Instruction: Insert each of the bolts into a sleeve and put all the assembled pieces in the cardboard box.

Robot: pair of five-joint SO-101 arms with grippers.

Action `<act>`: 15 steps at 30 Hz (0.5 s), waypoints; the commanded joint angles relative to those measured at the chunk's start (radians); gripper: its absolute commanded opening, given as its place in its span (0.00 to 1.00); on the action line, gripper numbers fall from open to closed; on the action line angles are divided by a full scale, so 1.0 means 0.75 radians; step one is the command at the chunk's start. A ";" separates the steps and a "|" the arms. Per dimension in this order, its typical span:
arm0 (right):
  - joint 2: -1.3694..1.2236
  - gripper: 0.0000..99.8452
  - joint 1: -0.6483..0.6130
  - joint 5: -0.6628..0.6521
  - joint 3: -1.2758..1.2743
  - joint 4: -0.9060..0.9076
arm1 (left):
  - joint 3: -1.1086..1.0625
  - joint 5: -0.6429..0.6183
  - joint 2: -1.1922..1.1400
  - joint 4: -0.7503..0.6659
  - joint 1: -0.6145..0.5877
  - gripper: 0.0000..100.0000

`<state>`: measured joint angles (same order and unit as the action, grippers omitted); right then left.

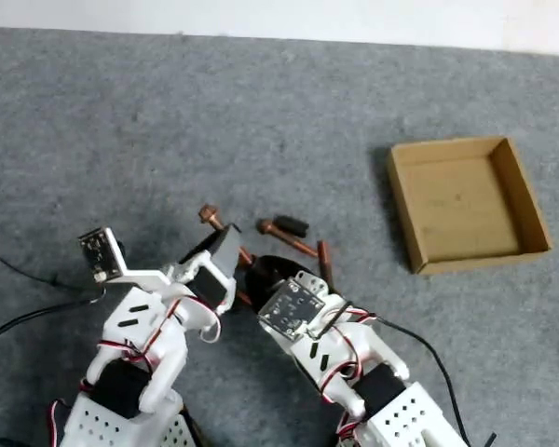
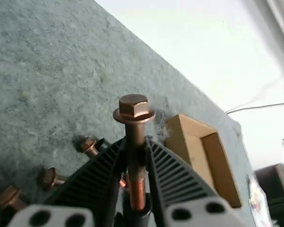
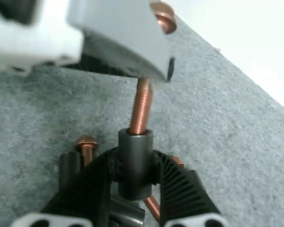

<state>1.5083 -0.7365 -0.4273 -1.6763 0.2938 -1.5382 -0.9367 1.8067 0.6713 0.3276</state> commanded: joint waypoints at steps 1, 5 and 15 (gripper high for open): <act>0.021 0.00 0.017 -0.010 -0.206 -0.040 | 0.069 -0.010 0.019 0.006 0.021 0.00; 0.021 0.00 0.019 -0.010 -0.206 -0.040 | 0.069 -0.010 0.019 0.012 0.021 0.00; 0.028 0.00 0.021 -0.006 -0.206 -0.040 | 0.150 -0.010 0.019 0.256 0.032 0.00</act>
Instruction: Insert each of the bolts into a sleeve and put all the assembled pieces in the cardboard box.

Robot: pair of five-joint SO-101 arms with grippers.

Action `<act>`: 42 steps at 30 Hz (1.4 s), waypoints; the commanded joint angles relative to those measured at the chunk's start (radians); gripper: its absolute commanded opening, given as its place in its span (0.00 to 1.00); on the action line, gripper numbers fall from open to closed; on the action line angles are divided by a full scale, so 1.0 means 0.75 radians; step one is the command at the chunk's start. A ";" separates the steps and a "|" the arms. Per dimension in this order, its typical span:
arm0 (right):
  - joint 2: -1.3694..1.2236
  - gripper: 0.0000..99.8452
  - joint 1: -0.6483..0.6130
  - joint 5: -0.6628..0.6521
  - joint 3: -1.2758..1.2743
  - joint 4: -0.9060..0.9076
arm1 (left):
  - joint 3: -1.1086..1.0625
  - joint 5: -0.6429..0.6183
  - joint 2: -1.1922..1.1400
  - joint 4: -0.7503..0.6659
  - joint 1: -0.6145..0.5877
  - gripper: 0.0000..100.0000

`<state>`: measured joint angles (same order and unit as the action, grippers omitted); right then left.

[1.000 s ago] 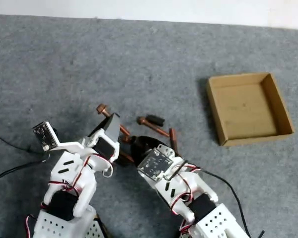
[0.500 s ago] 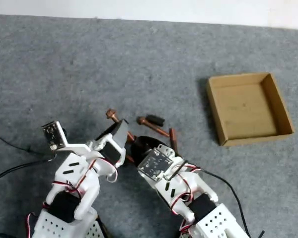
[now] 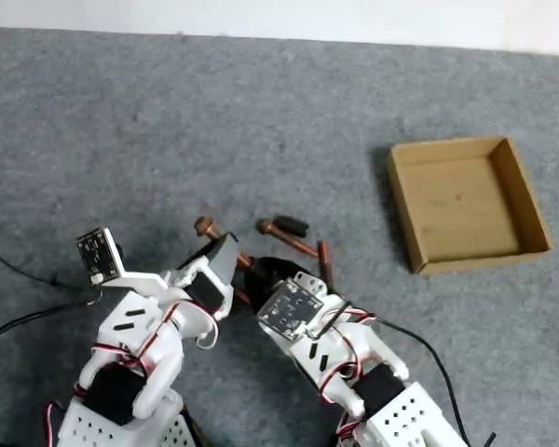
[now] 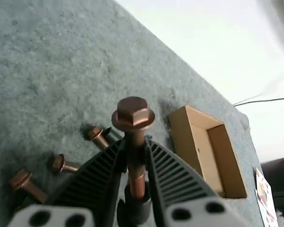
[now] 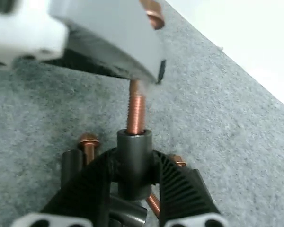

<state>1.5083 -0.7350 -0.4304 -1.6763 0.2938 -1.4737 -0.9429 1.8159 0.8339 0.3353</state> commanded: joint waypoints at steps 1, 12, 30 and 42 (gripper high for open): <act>0.028 0.00 0.019 -0.002 -0.206 -0.040 | 0.060 0.000 0.007 0.045 0.021 0.00; 0.030 0.00 0.019 -0.004 -0.206 -0.042 | -0.009 0.147 0.007 0.049 0.163 0.00; 0.030 0.00 0.030 -0.004 -0.206 -0.042 | 0.007 -0.049 0.007 0.047 -0.095 0.40; 0.030 0.00 0.310 0.192 -0.206 -0.249 | 0.001 -0.168 0.007 -0.033 -0.384 0.40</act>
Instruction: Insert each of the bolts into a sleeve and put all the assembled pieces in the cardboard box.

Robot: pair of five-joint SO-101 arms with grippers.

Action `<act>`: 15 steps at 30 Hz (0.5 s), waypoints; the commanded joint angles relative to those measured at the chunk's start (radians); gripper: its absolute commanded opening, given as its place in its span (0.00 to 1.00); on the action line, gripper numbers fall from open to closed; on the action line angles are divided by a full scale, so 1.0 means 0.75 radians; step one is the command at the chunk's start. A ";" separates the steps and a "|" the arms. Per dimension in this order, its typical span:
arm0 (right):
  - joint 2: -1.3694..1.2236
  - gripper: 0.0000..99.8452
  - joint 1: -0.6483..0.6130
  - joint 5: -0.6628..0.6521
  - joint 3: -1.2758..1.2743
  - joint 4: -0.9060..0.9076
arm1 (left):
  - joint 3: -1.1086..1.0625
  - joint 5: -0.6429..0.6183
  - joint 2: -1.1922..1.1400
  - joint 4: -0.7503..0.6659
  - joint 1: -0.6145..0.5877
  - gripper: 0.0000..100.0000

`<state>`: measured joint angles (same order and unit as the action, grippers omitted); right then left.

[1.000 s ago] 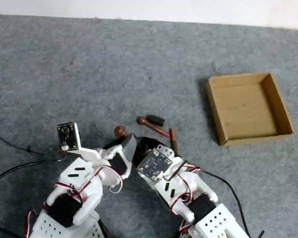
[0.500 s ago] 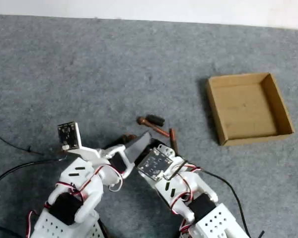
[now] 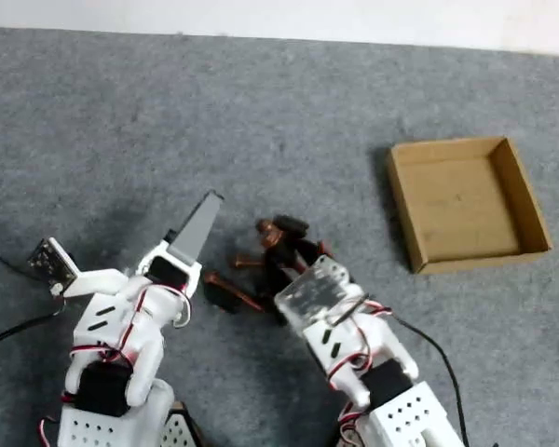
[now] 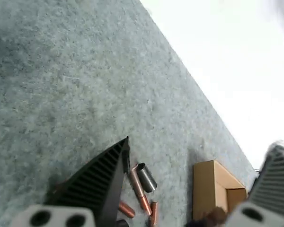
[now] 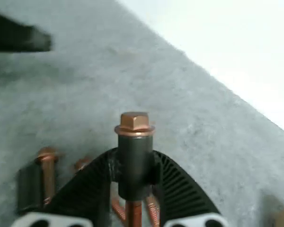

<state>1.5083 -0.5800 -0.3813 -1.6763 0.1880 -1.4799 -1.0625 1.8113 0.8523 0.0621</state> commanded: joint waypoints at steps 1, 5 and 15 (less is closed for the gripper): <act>0.030 0.00 0.150 0.188 -0.206 -0.136 | -0.005 0.006 0.013 -0.070 -0.019 0.40; 0.030 0.00 0.345 0.362 -0.206 -0.226 | -0.050 0.113 0.013 -0.102 -0.017 0.40; 0.021 0.00 0.633 0.489 -0.206 -0.247 | -0.142 0.495 0.013 -0.221 -0.009 0.19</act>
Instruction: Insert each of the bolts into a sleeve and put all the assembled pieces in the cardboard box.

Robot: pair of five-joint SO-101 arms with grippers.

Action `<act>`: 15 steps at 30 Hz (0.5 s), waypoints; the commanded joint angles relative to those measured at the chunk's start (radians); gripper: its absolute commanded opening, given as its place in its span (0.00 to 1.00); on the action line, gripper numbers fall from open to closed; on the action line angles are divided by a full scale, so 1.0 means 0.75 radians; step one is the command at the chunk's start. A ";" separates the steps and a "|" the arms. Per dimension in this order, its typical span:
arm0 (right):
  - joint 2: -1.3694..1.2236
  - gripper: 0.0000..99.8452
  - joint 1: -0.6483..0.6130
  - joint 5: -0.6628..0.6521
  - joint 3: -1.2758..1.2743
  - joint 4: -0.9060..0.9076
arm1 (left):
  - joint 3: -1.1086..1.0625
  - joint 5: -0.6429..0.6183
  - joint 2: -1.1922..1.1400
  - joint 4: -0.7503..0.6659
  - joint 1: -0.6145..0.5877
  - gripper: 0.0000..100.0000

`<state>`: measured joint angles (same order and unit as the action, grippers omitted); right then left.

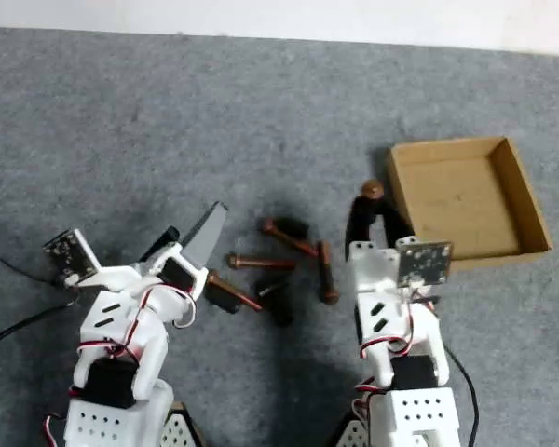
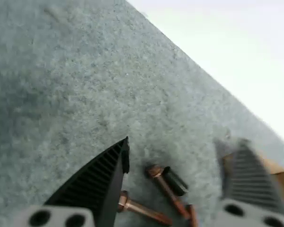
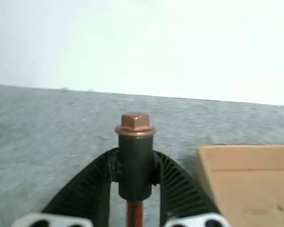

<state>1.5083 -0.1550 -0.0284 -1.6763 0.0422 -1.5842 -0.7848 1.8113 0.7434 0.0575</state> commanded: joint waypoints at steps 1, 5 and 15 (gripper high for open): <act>0.021 0.00 0.083 0.018 -0.206 -0.050 | -0.013 0.168 0.013 -0.096 -0.003 0.15; 0.021 0.00 0.152 0.018 -0.206 -0.009 | -0.058 0.288 0.013 -0.184 -0.003 0.04; 0.019 0.00 0.304 0.018 -0.206 0.046 | -0.091 0.319 0.013 -0.231 -0.013 0.01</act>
<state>1.5083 0.0430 -0.0269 -1.6763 0.0744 -1.6563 -0.5531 1.8113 0.5946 0.0575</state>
